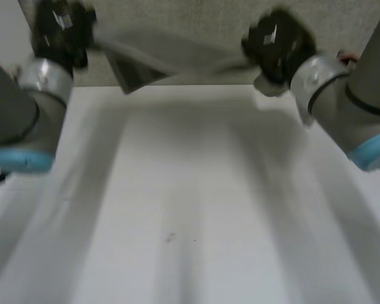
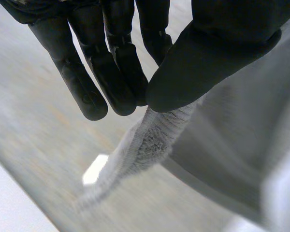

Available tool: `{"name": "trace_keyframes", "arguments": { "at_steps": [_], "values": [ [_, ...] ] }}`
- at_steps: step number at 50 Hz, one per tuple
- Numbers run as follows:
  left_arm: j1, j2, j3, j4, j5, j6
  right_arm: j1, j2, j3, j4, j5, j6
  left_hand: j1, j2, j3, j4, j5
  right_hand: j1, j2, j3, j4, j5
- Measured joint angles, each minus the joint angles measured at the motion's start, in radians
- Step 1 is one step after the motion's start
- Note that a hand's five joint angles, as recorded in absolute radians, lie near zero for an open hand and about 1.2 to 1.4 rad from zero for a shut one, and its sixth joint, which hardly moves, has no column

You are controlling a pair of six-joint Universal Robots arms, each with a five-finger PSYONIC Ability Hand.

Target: Fold the laundry

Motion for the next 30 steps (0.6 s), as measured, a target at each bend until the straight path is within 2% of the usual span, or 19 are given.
{"name": "trace_keyframes", "arguments": {
  "at_steps": [1,3,6,10,12,13,14,15,17,20,21,24,25,30],
  "values": [
    [0.0,0.0,0.0,0.0,0.0,0.0,0.0,0.0,0.0,0.0,0.0,0.0,0.0,0.0,0.0,0.0,0.0,0.0,0.0,0.0,0.0,0.0],
    [0.008,0.002,-0.145,0.006,0.035,0.0,-0.015,0.05,0.024,0.126,-0.04,-0.011,0.0,0.0,0.0,0.0,0.0,0.0,0.0,0.0,0.0,0.0],
    [0.018,-0.007,-0.28,0.05,0.053,0.001,-0.027,0.126,0.071,0.213,-0.078,-0.036,0.0,0.0,0.0,0.0,0.0,0.0,0.0,0.0,0.0,0.0],
    [0.025,-0.018,-0.361,0.097,0.058,0.003,-0.032,0.185,0.112,0.236,-0.094,-0.054,0.0,0.0,0.0,0.0,0.0,0.0,0.0,0.0,0.0,0.001],
    [0.03,-0.03,-0.424,0.147,0.06,0.005,-0.034,0.234,0.15,0.23,-0.096,-0.057,0.0,0.0,0.0,0.0,0.0,-0.015,-0.064,-0.068,-0.07,-0.044],
    [0.032,-0.031,-0.446,0.165,0.059,0.005,-0.035,0.249,0.166,0.22,-0.09,-0.044,0.0,0.0,0.0,0.0,0.0,-0.146,-0.215,-0.229,-0.231,-0.185],
    [0.032,-0.031,-0.446,0.165,0.059,0.005,-0.035,0.249,0.166,0.22,-0.09,-0.044,0.0,0.0,0.0,0.0,0.0,-0.146,-0.215,-0.229,-0.231,-0.185],
    [0.035,-0.03,-0.458,0.175,0.059,0.006,-0.036,0.253,0.173,0.215,-0.086,-0.031,0.0,0.0,0.0,0.0,0.0,-0.291,-0.392,-0.403,-0.407,-0.357],
    [0.043,-0.02,-0.473,0.186,0.059,0.007,-0.048,0.246,0.198,0.191,-0.063,0.076,0.0,0.0,0.0,0.0,0.0,-0.459,-0.607,-0.624,-0.622,-0.581],
    [0.049,-0.01,-0.478,0.188,0.06,0.007,-0.059,0.228,0.213,0.177,-0.052,0.157,0.0,0.0,0.0,0.0,0.0,-0.518,-0.675,-0.696,-0.696,-0.662],
    [0.058,0.006,-0.482,0.188,0.062,0.007,-0.079,0.196,0.239,0.157,-0.04,0.271,0.0,0.0,0.0,0.0,0.0,-0.544,-0.701,-0.726,-0.728,-0.692],
    [0.065,0.02,-0.484,0.187,0.065,0.007,-0.096,0.167,0.265,0.139,-0.035,0.36,0.0,0.0,0.0,0.0,0.0,-0.552,-0.708,-0.738,-0.742,-0.709],
    [0.075,0.037,-0.487,0.185,0.069,0.006,-0.125,0.121,0.318,0.107,-0.029,0.491,0.0,0.0,0.0,0.0,0.0,-0.552,-0.708,-0.738,-0.744,-0.714],
    [0.088,0.055,-0.49,0.184,0.074,0.005,-0.16,0.061,0.402,0.061,-0.026,0.626,0.0,0.0,0.0,0.0,0.0,-0.552,-0.708,-0.738,-0.744,-0.72]
  ]
}}
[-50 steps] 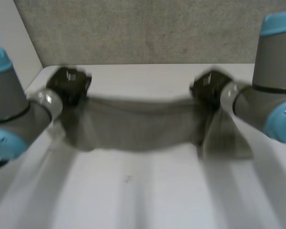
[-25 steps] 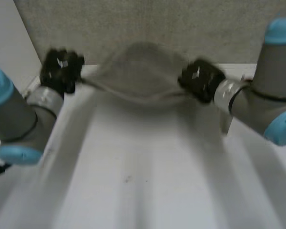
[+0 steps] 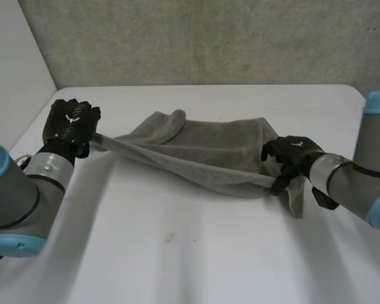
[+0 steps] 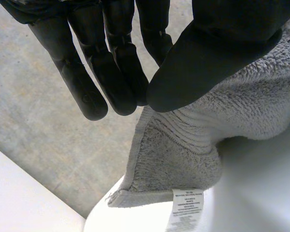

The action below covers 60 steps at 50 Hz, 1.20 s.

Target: Fold the laundry

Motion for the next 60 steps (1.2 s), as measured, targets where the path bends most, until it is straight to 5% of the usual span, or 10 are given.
{"name": "trace_keyframes", "arguments": {
  "at_steps": [6,19,60],
  "values": [
    [0.029,0.023,-0.001,0.0,-0.001,0.0,-0.032,-0.083,0.157,-0.057,-0.004,0.076,0.0,0.0,0.0,0.0,0.0,-0.023,0.0,-0.021,-0.024,-0.019],
    [0.058,0.043,-0.045,-0.013,0.003,-0.005,-0.063,-0.129,0.315,-0.133,-0.006,-0.013,0.0,0.0,0.0,0.0,0.0,0.046,0.074,0.089,0.091,0.084],
    [0.048,0.042,-0.059,-0.013,0.005,-0.005,-0.062,-0.049,0.34,-0.279,0.001,-0.172,0.0,0.0,0.0,0.0,0.0,0.243,0.3,0.314,0.318,0.298]
  ]
}}
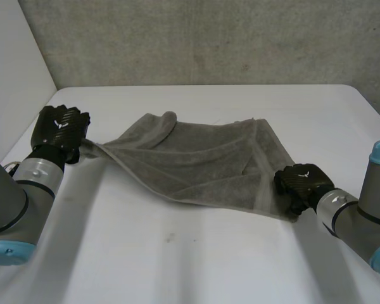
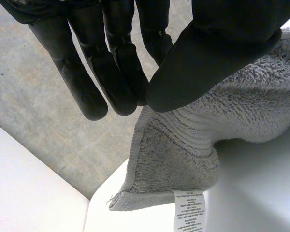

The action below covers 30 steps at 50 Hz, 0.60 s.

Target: Fold the laundry

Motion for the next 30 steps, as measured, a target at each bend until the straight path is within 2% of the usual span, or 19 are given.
{"name": "trace_keyframes", "arguments": {
  "at_steps": [11,30],
  "values": [
    [0.003,0.0,0.0,0.0,0.0,0.0,0.0,0.035,-0.035,0.021,0.002,0.004,0.0,0.0,0.0,0.0,0.0,-0.105,-0.135,-0.154,-0.155,-0.113],
    [0.005,-0.001,0.001,0.0,0.0,0.0,-0.004,0.035,-0.042,0.073,-0.006,0.005,0.0,0.0,0.0,0.0,0.0,-0.158,-0.203,-0.219,-0.217,-0.171]
  ]
}}
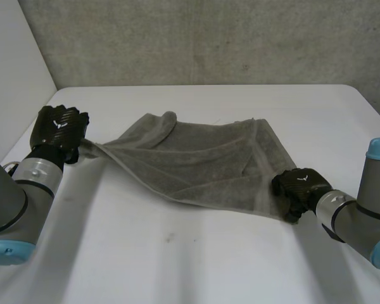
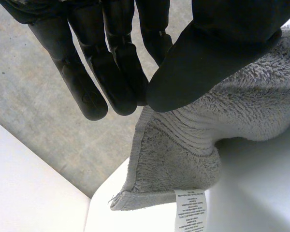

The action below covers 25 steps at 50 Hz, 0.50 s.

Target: Fold the laundry

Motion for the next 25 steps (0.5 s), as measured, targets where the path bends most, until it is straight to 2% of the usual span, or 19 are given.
{"name": "trace_keyframes", "arguments": {
  "at_steps": [8,13,17,18,19,25],
  "values": [
    [0.0,0.0,0.001,0.0,0.0,0.0,0.001,0.009,-0.003,-0.003,-0.003,0.0,0.0,0.0,0.0,0.0,0.0,0.001,0.003,0.006,0.005,0.002],
    [0.0,0.0,0.001,0.0,0.0,0.0,0.002,0.019,-0.011,-0.005,-0.006,0.0,0.0,0.0,0.0,0.0,0.0,0.068,0.133,0.143,0.141,0.109],
    [0.0,0.0,0.001,0.0,0.0,0.0,0.002,0.028,-0.019,-0.005,-0.005,0.0,0.0,0.0,0.0,0.0,0.0,0.068,0.133,0.143,0.141,0.109],
    [0.0,0.0,0.001,0.0,0.0,0.0,0.002,0.04,-0.032,-0.005,-0.001,0.0,0.0,0.0,0.0,0.0,0.0,0.168,0.415,0.474,0.466,0.399],
    [0.0,0.0,0.001,0.0,0.0,0.0,0.002,0.043,-0.036,-0.004,0.0,0.001,0.0,0.0,0.0,0.0,0.0,0.171,0.466,0.549,0.551,0.488],
    [0.0,0.0,0.001,0.0,0.0,0.0,0.003,0.053,-0.057,-0.002,0.001,0.003,0.0,0.0,0.0,0.0,0.0,0.202,0.54,0.63,0.639,0.593]
  ]
}}
